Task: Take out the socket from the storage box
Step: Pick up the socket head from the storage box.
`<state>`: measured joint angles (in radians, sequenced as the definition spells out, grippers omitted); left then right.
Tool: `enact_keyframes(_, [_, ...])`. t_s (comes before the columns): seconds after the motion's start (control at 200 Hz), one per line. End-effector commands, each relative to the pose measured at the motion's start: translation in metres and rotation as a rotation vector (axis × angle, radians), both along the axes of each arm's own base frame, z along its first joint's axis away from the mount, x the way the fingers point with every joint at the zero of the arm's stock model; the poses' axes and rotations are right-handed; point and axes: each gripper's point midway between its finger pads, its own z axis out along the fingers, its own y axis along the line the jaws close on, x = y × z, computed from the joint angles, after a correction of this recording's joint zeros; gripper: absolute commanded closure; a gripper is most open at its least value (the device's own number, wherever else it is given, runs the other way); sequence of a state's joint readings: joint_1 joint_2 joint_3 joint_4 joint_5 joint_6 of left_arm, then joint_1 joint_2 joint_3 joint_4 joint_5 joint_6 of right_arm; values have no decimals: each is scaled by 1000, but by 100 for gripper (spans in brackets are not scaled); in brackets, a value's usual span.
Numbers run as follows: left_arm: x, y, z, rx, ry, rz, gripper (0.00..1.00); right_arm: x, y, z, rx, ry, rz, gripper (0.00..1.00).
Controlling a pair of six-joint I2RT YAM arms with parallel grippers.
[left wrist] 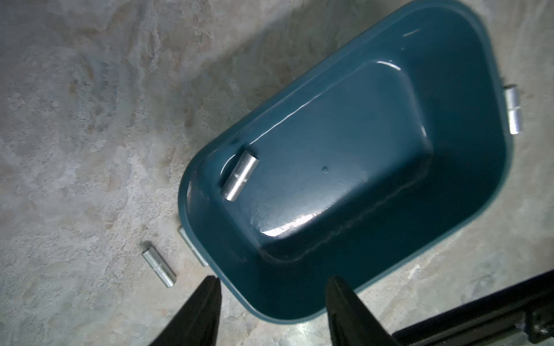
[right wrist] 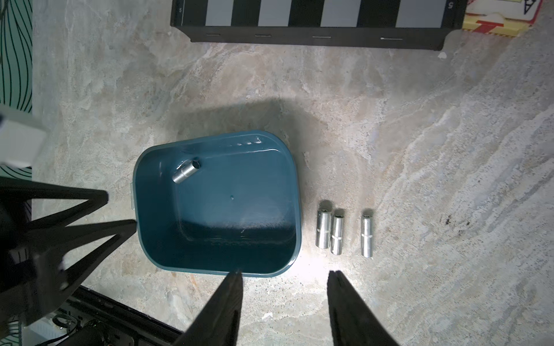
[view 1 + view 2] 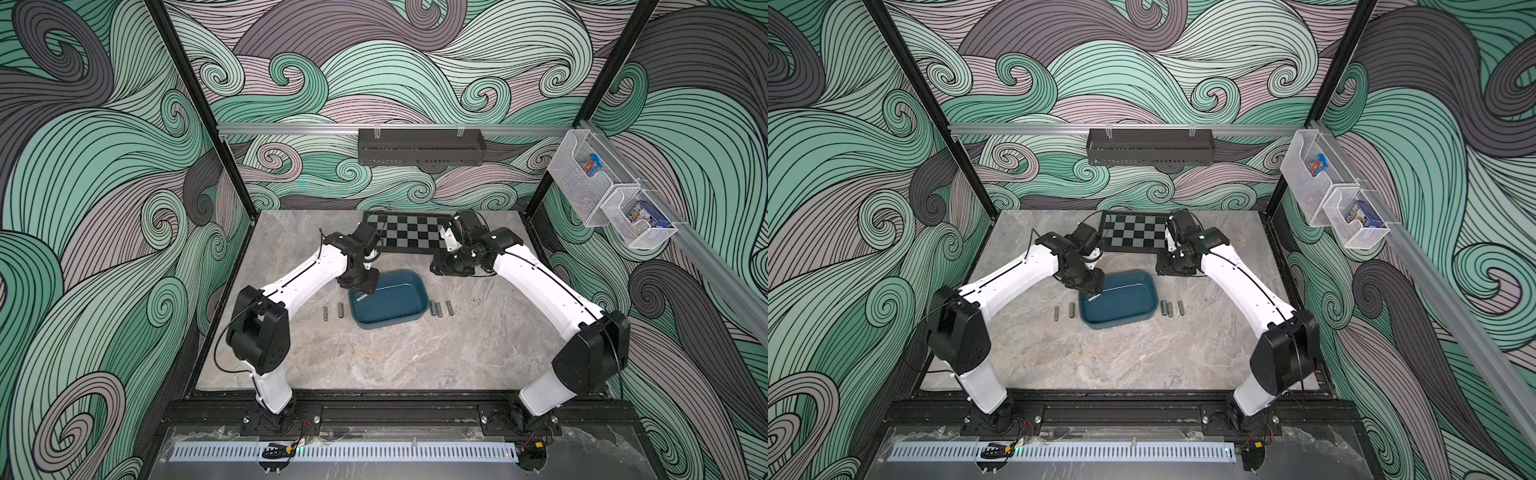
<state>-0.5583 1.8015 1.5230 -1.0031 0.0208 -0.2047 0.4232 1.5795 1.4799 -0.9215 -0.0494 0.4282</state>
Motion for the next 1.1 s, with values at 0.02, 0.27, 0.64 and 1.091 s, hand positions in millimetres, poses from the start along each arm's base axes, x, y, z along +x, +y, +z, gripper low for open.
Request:
enact_keyframes(0.02, [5, 9, -11, 112, 6, -44, 41, 2, -8, 12, 63, -74, -15, 50])
enact_keyframes(0.27, [29, 8, -35, 184, -19, -41, 41, -4, -15, 12, 131, -91, -38, 49])
enact_keyframes(0.64, [40, 7, -75, 233, 10, -87, 43, -9, -11, 9, 175, -84, -36, 48])
enact_keyframes(1.091, [27, 4, -111, 201, 113, -60, 52, -9, -8, 7, 192, -69, -27, 48])
